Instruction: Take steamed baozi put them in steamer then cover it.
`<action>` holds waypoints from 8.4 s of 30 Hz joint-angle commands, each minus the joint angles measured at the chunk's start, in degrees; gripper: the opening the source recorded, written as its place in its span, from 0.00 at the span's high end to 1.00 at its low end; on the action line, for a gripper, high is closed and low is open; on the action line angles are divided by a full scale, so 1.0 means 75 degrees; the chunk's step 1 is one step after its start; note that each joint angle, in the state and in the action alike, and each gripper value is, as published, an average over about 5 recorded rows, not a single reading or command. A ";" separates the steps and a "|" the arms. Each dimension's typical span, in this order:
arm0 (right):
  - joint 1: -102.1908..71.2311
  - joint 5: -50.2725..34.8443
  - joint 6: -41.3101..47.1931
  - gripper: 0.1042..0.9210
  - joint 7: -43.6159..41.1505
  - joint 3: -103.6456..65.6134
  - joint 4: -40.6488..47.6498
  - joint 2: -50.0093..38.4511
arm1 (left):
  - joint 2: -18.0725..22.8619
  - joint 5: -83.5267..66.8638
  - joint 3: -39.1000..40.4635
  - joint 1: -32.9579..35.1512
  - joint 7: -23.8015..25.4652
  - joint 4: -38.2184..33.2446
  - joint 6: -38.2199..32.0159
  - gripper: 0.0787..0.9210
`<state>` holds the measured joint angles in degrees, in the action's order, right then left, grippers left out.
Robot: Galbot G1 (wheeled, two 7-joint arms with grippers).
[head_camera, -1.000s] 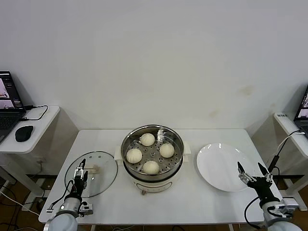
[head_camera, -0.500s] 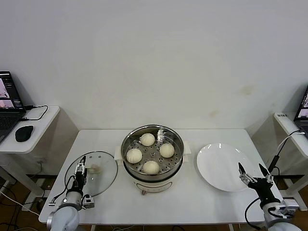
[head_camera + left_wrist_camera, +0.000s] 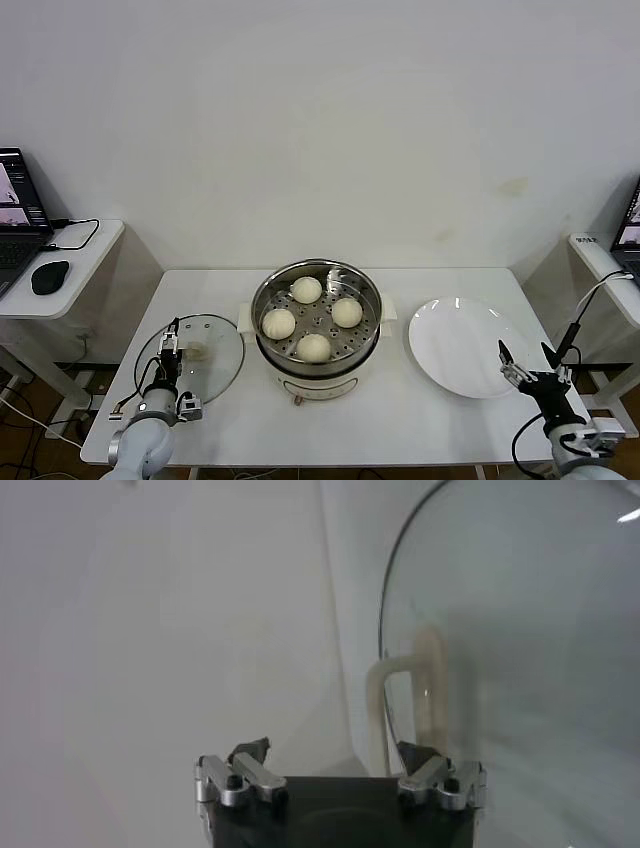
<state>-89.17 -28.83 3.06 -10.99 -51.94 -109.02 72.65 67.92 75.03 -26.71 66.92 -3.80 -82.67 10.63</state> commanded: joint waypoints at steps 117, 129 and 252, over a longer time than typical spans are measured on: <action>0.1016 0.0933 0.0204 0.12 0.0148 0.0484 0.0304 0.0812 | 0.3096 0.2223 0.3317 -0.1652 0.3371 -0.2824 0.2425 0.92; 0.1023 0.0913 0.0138 0.12 0.0136 0.0522 0.0316 0.0807 | 0.3144 0.2892 0.3401 -0.1297 0.3570 -0.2869 0.2423 0.92; 0.0045 0.1101 0.0038 0.12 0.1130 0.1600 -0.0125 -0.0456 | 0.0889 -0.8025 -0.1715 0.2760 0.0963 -0.6311 -0.0816 0.12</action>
<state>-86.80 -22.21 4.94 -7.12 -45.63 -109.30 74.59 78.59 69.81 -14.88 76.42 16.06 -130.63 21.27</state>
